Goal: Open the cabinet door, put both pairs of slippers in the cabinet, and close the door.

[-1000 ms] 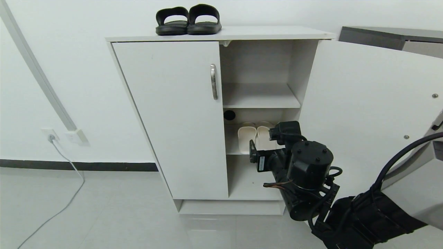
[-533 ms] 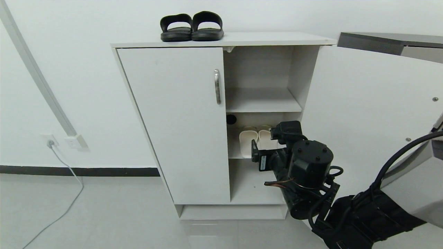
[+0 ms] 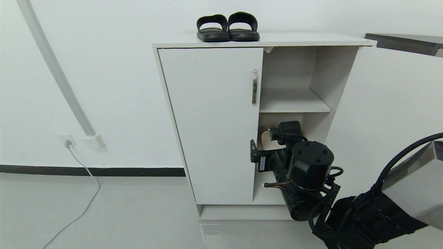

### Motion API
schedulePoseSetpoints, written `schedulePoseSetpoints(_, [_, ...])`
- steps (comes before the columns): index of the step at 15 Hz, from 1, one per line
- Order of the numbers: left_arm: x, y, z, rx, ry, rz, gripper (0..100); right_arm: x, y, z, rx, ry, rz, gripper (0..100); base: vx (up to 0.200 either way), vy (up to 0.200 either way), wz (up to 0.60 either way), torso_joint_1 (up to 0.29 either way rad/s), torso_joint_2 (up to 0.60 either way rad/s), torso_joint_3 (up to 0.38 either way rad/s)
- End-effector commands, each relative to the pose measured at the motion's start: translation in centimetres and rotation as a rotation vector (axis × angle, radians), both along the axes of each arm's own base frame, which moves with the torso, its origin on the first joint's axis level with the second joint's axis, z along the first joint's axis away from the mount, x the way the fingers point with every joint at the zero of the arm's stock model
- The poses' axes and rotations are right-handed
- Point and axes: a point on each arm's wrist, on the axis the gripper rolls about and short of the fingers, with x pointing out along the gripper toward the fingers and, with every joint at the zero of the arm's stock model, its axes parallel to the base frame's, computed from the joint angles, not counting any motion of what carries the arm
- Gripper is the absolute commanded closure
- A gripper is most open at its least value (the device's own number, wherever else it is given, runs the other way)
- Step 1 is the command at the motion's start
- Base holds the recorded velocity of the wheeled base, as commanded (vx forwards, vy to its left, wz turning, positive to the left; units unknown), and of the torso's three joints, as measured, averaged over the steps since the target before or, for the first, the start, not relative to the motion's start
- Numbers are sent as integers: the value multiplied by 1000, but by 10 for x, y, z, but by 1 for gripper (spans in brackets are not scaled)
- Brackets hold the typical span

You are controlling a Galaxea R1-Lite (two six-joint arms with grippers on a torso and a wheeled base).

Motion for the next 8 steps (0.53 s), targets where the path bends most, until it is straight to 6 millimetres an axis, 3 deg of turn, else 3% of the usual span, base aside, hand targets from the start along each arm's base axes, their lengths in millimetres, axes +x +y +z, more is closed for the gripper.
schedulePoseSetpoints(1, [0,0,0,-1,0,0,100,0,0,-2,-5,4,-2,0,0,200,0,12,-2,2])
schedulePoseSetpoints(3, [0,0,0,-4,0,2,100,1,-2,-3,-10,9,-8,0,0,200,0,2,5,2])
schedulePoseSetpoints(8, [0,0,0,-7,0,3,100,1,-5,-8,-32,20,13,0,0,0,0,0,0,0])
